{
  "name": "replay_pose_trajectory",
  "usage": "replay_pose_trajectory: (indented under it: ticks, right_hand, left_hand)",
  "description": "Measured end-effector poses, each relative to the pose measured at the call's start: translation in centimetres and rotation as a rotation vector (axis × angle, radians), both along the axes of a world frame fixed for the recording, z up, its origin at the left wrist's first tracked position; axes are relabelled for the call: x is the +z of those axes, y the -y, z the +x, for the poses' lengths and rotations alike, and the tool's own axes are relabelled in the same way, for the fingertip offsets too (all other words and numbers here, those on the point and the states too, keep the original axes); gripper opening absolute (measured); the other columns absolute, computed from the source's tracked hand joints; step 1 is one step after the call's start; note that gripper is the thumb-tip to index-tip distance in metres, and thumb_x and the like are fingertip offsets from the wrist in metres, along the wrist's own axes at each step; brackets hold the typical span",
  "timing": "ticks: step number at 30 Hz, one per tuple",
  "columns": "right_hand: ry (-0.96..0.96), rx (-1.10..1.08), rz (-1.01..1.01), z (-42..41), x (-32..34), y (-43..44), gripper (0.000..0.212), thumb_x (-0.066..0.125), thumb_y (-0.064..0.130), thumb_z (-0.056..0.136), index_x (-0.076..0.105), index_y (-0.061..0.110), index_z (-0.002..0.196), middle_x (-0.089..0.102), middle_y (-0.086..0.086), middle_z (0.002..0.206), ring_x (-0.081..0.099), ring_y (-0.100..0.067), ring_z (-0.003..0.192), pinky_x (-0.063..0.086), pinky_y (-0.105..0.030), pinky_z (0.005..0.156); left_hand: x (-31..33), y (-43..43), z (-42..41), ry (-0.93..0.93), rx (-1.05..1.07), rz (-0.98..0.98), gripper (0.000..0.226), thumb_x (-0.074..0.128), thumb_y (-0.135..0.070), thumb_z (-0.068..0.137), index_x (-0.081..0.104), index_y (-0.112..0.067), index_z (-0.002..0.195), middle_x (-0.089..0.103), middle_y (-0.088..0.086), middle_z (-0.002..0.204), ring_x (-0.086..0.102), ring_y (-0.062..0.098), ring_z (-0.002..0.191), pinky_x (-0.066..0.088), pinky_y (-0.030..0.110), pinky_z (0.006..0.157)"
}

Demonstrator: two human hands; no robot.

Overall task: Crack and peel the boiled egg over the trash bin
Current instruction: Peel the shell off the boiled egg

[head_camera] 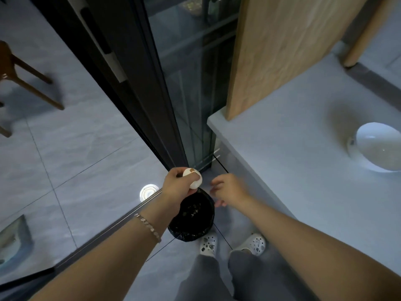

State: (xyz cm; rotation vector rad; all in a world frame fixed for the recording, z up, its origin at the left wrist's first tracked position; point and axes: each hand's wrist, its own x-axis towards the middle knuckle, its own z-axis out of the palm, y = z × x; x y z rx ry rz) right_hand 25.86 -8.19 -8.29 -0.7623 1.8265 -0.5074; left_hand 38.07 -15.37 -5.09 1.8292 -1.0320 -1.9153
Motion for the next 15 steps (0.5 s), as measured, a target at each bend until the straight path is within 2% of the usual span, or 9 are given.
replay_pose_trajectory:
  ticks: [2,4,7,10,11,13,15]
  right_hand:
    - [-0.089,-0.072,-0.036,-1.9,1.1,-0.9,0.023,0.07,0.016,0.074,0.063,0.015,0.097,0.065,0.001,0.064,0.061,-0.014,0.051,0.051,-0.029,0.063]
    - [-0.198,-0.15,-0.093,-4.1,2.6,-2.2,0.013,0.069,0.026,0.074,0.065,0.02,0.085,0.061,0.006,0.054,0.062,-0.012,0.056,0.05,-0.028,0.068]
    - [-0.136,-0.314,-0.202,-7.3,5.0,-4.5,0.01,0.059,0.025,0.082,0.064,0.021,0.073,0.066,0.0,0.065,0.063,-0.014,0.065,0.051,-0.031,0.072]
    - [-0.065,-0.493,-0.326,-10.3,7.2,-7.2,0.007,0.061,0.025,0.082,0.063,0.026,0.075,0.068,0.004,0.081,0.067,-0.015,0.076,0.055,-0.033,0.077]
    - [-0.094,-0.523,-0.36,-11.2,7.9,-8.1,0.004,0.062,0.027,0.081,0.064,0.026,0.079,0.067,0.009,0.083,0.066,-0.011,0.078,0.055,-0.029,0.077]
    - [-0.161,-0.571,-0.412,-13.6,9.2,-10.5,0.012,0.067,0.031,0.078,0.065,0.024,0.088,0.065,0.014,0.085,0.063,-0.004,0.08,0.049,-0.014,0.074]
    - [-0.188,-0.604,-0.417,-15.7,10.0,-12.5,0.02,0.071,0.032,0.074,0.064,0.024,0.092,0.064,0.014,0.087,0.063,-0.002,0.08,0.047,-0.006,0.068]
  left_hand:
    - [0.5,-0.5,-1.8,-0.006,-0.078,-0.028,0.02,0.068,-0.007,0.08,0.056,-0.014,0.093,0.054,0.003,0.094,0.059,0.022,0.092,0.056,0.031,0.077]
    - [1.0,-1.2,-4.2,-0.022,-0.156,-0.052,0.02,0.07,-0.007,0.079,0.056,-0.017,0.09,0.055,0.001,0.096,0.059,0.024,0.098,0.056,0.033,0.079]
    - [2.3,-2.6,-7.7,-0.072,-0.296,-0.091,0.024,0.071,-0.004,0.077,0.056,-0.022,0.082,0.056,0.002,0.096,0.06,0.024,0.097,0.057,0.034,0.076]
    - [3.8,-4.5,-11.8,-0.095,-0.489,-0.174,0.027,0.071,-0.002,0.076,0.055,-0.022,0.086,0.058,0.005,0.094,0.062,0.02,0.085,0.058,0.031,0.067]
    - [4.2,-5.3,-13.0,-0.098,-0.561,-0.231,0.028,0.07,-0.002,0.075,0.056,-0.022,0.089,0.058,0.004,0.091,0.061,0.016,0.078,0.058,0.031,0.065]
    - [5.2,-7.5,-16.5,-0.085,-0.738,-0.38,0.03,0.069,-0.005,0.075,0.056,-0.021,0.097,0.056,-0.002,0.087,0.059,0.014,0.07,0.058,0.03,0.068]
    - [6.4,-9.6,-19.5,-0.079,-0.901,-0.534,0.039,0.068,-0.008,0.074,0.054,-0.02,0.108,0.054,-0.009,0.09,0.055,0.008,0.069,0.05,0.012,0.063]
